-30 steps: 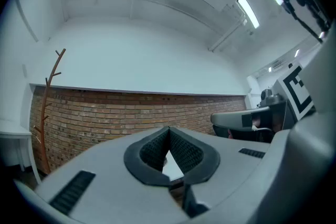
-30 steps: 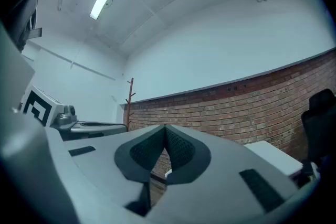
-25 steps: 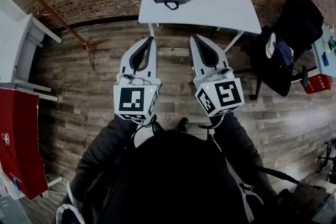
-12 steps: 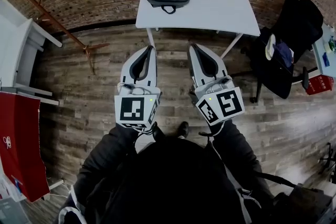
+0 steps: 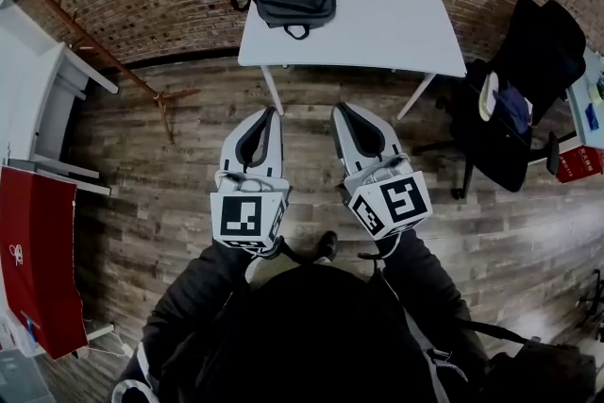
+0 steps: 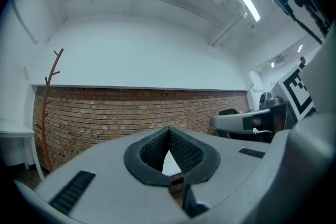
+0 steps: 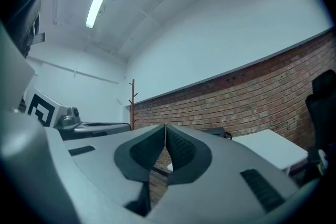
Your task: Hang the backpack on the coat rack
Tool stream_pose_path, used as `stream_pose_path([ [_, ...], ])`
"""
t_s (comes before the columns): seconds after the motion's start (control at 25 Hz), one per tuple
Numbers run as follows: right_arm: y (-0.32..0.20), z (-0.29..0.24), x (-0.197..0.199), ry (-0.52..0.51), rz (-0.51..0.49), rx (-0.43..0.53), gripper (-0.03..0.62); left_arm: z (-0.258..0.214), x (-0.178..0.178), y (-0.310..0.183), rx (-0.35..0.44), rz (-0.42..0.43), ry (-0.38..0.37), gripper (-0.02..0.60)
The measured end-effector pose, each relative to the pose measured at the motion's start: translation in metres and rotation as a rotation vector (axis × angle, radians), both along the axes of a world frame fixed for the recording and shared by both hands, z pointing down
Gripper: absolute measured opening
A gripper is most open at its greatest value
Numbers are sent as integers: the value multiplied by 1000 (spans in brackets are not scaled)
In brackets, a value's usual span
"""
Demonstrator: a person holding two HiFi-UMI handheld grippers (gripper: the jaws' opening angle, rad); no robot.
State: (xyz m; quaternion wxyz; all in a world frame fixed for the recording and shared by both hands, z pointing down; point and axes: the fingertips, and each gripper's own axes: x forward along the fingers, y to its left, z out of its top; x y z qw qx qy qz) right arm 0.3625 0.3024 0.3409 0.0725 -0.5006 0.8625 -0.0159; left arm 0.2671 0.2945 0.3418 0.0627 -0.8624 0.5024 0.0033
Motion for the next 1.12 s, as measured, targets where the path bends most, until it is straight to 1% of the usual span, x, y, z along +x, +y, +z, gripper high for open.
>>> stream_pose_path([
  [0.16,-6,6,7,5,-14,-13,9,3,7,0,7,-16,-6,9],
  [0.36,-18,7,-3,16,-30,-14,9,7,-1,-11,-5,-35,6,8],
  [0.56,-38,11,-14,38,-41,-11,9,13,-12,-34,-7,-42,29,9],
  [0.68,-59,15,-19,49,-35,-18,9,16,-17,-59,-13,-34,37,9],
  [0.84,-101,23,-29,54,-14,-37,9,18,-28,-101,-23,-25,59,9],
  [1.0,-144,30,-42,67,5,-43,9,31,-40,-146,-43,-5,66,9],
  [1.12,-176,28,-44,73,35,-40,9,35,-46,-178,-44,18,61,9],
])
